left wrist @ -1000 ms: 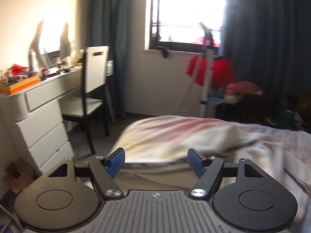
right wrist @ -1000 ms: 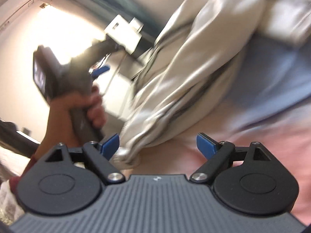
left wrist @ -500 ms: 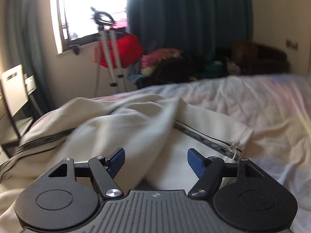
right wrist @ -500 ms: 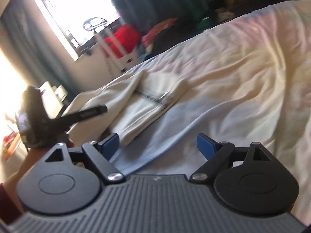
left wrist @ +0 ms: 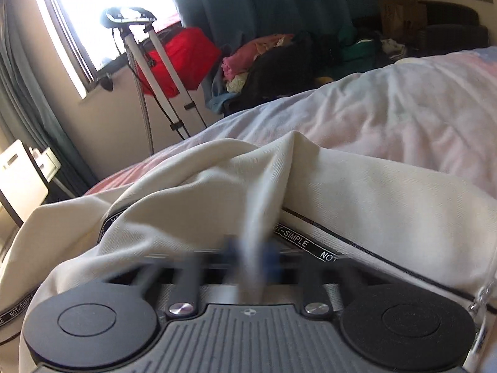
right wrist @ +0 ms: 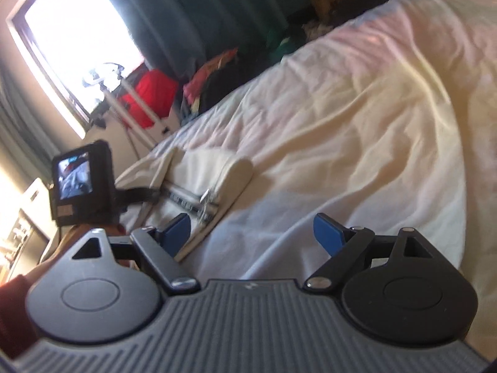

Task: Fold clothes

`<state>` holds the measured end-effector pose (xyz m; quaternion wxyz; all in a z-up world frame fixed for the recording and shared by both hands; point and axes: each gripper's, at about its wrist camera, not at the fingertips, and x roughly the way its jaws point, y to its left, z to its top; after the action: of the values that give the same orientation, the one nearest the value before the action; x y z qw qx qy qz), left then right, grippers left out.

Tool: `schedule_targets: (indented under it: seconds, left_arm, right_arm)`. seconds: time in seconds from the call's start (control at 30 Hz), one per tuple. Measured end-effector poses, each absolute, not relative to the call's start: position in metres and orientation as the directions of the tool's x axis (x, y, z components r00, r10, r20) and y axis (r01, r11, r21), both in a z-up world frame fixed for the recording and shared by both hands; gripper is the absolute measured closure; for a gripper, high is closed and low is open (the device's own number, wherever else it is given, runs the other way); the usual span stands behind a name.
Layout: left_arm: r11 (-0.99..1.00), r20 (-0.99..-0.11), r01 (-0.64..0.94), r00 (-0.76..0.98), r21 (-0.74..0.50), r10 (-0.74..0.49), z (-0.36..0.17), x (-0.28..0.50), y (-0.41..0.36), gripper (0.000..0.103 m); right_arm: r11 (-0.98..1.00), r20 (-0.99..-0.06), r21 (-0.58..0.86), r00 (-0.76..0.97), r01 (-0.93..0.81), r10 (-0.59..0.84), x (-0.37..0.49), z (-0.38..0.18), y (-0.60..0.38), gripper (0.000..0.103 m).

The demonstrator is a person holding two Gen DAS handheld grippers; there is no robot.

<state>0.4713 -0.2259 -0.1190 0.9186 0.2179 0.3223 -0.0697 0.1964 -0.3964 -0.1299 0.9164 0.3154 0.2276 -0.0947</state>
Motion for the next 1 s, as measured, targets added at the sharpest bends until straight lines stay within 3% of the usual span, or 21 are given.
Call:
schedule_targets:
  seconds: [0.3,0.53,0.63,0.77,0.87,1.0]
  left_arm:
    - [0.908,-0.532,0.302,0.84,0.291,-0.109,-0.022,0.364,-0.186,0.1]
    - [0.929,-0.455,0.328,0.863,0.172,-0.22,0.034,0.215,-0.104,0.1]
    - [0.934,-0.426,0.331,0.87,0.135,-0.246,0.027,0.151,-0.071,0.1]
    - [0.954,-0.426,0.295,0.871,0.052,-0.246,-0.008,0.093,-0.039,0.1]
    - [0.963,-0.434,0.253,0.86,-0.093,-0.268,-0.022,0.077,-0.014,0.1]
    - [0.956,-0.411,0.223,0.866,-0.192,-0.284,-0.02,0.07,0.01,0.1]
  right_arm:
    - [0.821,-0.391,0.501,0.918,0.273,-0.066,0.172,-0.113,-0.381,0.015]
    - [0.803,-0.233,0.588,0.971,0.096,0.055,0.132,-0.09,-0.376,0.014]
    - [0.746,-0.195,0.666,0.962,-0.014,0.192,0.12,-0.09,-0.373,0.014]
    - [0.503,-0.203,0.862,0.862,-0.067,0.464,0.124,-0.121,-0.372,0.014]
    - [0.385,-0.195,0.922,0.811,-0.041,0.552,0.132,-0.139,-0.37,0.014]
    - [0.319,-0.184,0.948,0.801,-0.01,0.57,0.145,-0.151,-0.366,0.014]
